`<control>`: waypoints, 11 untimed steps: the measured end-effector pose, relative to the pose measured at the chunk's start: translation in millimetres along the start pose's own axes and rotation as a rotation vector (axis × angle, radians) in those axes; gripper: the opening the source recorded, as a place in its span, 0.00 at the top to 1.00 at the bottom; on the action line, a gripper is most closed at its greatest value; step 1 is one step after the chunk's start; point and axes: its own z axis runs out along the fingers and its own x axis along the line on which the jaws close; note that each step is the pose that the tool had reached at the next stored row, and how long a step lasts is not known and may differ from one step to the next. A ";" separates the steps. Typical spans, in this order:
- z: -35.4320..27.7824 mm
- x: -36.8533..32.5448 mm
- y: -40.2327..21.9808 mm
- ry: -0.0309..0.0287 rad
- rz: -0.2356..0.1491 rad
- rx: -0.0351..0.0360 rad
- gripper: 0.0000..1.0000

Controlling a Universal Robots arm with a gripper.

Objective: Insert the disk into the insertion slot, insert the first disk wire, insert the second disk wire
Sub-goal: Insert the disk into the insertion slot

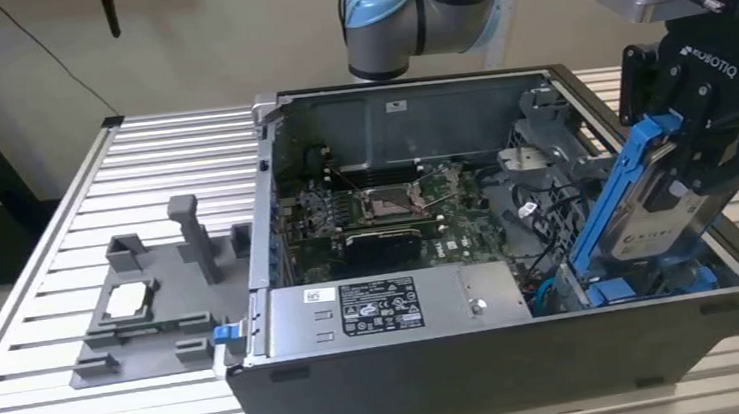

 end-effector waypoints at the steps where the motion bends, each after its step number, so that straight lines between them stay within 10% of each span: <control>1: 1.2 0.0 0.0 -0.0008 0.000 0.0001 0.67; 11: 12.9 0.0 -0.5 -0.0009 0.000 -0.0005 0.67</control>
